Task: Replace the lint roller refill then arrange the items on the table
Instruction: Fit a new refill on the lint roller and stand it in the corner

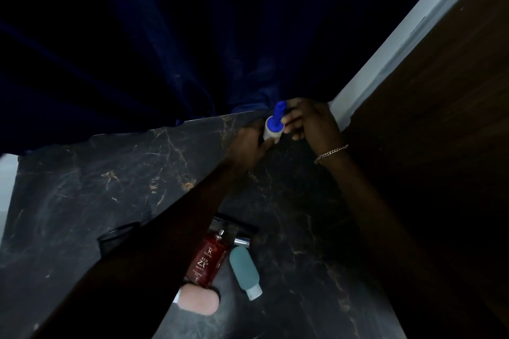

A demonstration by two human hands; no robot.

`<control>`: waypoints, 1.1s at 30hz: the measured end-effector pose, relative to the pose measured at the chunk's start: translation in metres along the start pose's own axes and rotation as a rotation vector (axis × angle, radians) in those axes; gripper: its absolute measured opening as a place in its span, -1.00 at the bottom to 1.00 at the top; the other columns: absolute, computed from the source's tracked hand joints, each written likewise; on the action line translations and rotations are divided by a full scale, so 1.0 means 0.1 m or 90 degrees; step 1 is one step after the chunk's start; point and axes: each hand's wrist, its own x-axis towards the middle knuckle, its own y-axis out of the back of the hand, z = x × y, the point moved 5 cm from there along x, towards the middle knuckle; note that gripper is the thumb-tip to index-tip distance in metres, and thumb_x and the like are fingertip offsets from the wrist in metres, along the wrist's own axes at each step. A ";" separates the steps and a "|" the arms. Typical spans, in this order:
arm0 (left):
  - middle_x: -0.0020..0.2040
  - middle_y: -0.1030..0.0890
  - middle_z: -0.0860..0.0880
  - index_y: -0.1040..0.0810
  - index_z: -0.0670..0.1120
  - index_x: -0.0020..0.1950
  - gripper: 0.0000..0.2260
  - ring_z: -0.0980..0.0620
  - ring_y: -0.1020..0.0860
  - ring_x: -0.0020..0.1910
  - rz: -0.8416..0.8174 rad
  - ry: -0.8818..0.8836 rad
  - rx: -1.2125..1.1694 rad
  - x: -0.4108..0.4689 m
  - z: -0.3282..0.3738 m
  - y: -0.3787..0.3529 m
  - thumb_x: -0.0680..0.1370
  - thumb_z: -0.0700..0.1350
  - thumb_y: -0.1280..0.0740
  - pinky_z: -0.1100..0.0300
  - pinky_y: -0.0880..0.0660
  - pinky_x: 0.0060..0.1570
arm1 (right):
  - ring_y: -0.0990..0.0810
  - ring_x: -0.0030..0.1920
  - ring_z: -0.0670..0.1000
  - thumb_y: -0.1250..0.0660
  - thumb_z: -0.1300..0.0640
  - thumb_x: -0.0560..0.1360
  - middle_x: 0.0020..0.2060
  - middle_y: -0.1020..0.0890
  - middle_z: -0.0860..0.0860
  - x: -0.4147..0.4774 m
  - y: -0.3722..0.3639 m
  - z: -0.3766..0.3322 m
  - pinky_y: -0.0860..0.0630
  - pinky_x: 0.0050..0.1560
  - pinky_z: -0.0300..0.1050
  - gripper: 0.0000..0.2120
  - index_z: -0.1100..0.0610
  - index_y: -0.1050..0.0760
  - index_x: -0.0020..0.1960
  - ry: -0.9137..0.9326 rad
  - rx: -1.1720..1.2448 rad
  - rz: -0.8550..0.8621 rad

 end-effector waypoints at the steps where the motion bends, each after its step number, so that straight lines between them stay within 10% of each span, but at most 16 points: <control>1: 0.27 -0.63 -0.06 -0.50 -0.06 0.40 -0.63 0.20 -0.47 0.11 -0.009 0.009 -0.003 0.05 0.00 -0.04 0.61 -0.04 -0.42 0.21 -0.42 0.11 | -0.58 -0.27 -0.01 -0.15 0.20 0.61 -0.22 -0.63 0.04 0.04 0.03 0.00 -0.47 -0.28 -0.18 -0.78 0.07 -0.57 0.05 0.018 -0.032 0.006; 6: 0.19 -0.67 -0.08 -0.55 -0.10 0.33 -0.69 0.05 -0.62 0.10 -0.064 0.050 0.001 0.29 -0.01 -0.22 0.66 0.03 -0.34 0.03 -0.58 0.15 | -0.64 -0.03 -0.02 -0.39 0.07 0.50 -0.08 -0.68 0.02 0.17 0.13 -0.04 -0.57 0.05 -0.09 -0.75 0.09 -0.56 0.16 0.198 -0.295 0.068; 25: 0.23 -0.64 -0.10 -0.49 -0.11 0.37 -0.65 -0.03 -0.61 0.19 -0.061 0.090 0.013 0.37 0.04 -0.25 0.64 0.03 -0.37 0.03 -0.55 0.22 | -0.61 0.07 0.09 -0.35 -0.01 0.55 0.07 -0.60 0.10 0.53 0.11 0.00 -0.58 0.08 0.05 -0.78 0.11 -0.56 0.10 0.250 -0.466 0.112; 33: 0.60 -0.31 -0.19 0.00 -0.07 0.70 -0.07 -0.18 -0.36 0.54 -0.094 0.067 0.053 0.26 0.11 -0.12 0.53 0.21 -0.45 -0.14 -0.36 0.49 | -0.59 0.18 0.15 -0.37 -0.06 0.53 0.19 -0.57 0.15 0.50 0.11 0.01 -0.56 0.16 0.10 -0.61 0.13 -0.49 0.27 0.206 -0.469 0.096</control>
